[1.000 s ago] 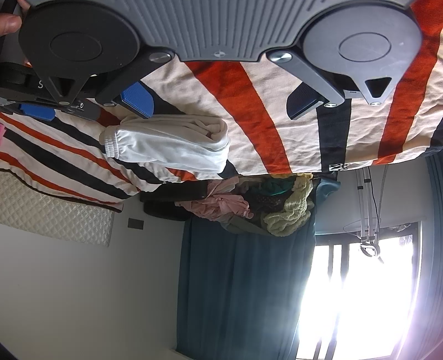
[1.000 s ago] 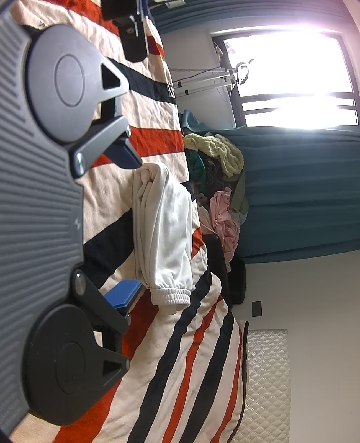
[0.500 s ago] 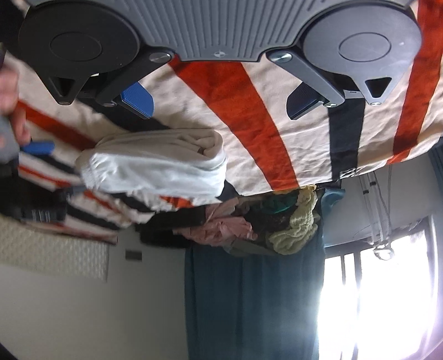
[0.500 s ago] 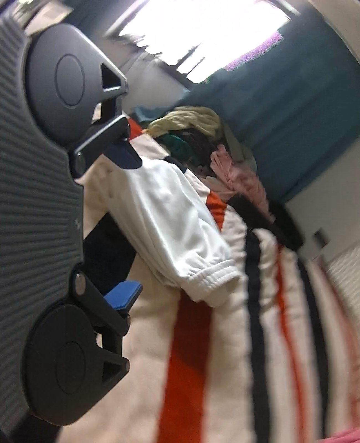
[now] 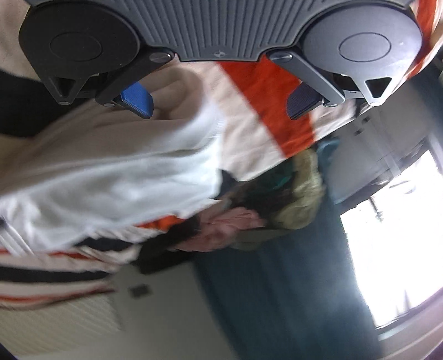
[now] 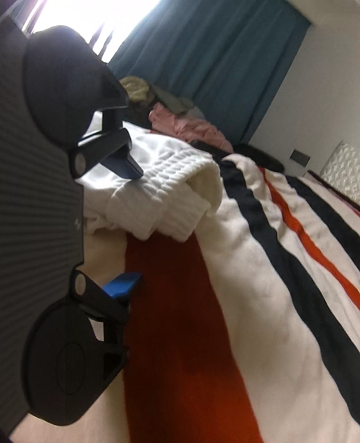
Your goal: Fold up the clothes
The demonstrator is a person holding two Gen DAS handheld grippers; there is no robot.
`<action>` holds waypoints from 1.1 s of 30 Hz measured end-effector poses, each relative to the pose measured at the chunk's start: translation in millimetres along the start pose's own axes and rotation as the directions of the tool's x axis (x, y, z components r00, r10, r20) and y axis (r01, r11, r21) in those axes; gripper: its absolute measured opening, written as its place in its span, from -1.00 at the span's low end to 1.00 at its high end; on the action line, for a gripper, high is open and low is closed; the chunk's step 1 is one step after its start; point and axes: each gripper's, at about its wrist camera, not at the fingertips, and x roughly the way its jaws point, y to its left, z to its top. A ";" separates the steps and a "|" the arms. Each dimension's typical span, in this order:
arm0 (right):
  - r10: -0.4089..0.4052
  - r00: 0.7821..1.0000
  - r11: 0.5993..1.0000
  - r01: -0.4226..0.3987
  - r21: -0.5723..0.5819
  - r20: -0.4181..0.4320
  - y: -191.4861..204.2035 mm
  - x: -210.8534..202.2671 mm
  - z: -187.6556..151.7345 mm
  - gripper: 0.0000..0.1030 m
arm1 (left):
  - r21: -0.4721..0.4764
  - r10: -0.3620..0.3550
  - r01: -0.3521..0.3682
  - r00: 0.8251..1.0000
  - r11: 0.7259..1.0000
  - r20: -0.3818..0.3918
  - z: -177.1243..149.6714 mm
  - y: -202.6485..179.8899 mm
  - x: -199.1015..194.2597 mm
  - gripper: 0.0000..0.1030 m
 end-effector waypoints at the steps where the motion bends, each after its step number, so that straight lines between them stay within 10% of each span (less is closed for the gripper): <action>1: 0.009 1.000 1.000 -0.009 -0.003 0.002 2.4 4.0 -0.4 0.48 | 0.023 -0.014 0.014 1.000 1.000 0.003 -0.5 -2.7 6.6 0.99; 11: 0.016 0.998 0.999 -0.014 -0.032 0.053 18.5 20.0 -12.7 0.23 | 0.027 0.051 -0.051 0.999 0.998 0.014 9.2 -16.6 33.9 1.00; 17: 0.005 0.991 0.983 0.020 -0.185 0.131 45.5 18.5 -4.4 -0.39 | 0.054 0.014 -0.014 1.000 0.998 -0.006 7.4 -14.5 21.3 0.99; 28: 0.151 0.956 0.946 -0.066 -0.316 0.251 89.2 -13.6 0.4 -0.51 | 0.129 0.090 -0.090 0.996 0.988 0.007 10.1 -11.8 25.5 1.00; 33: 0.157 0.952 0.943 -0.066 -0.325 0.263 90.5 -15.5 3.2 -0.50 | 0.006 0.193 -0.193 0.981 0.981 0.025 12.3 -2.6 32.1 1.00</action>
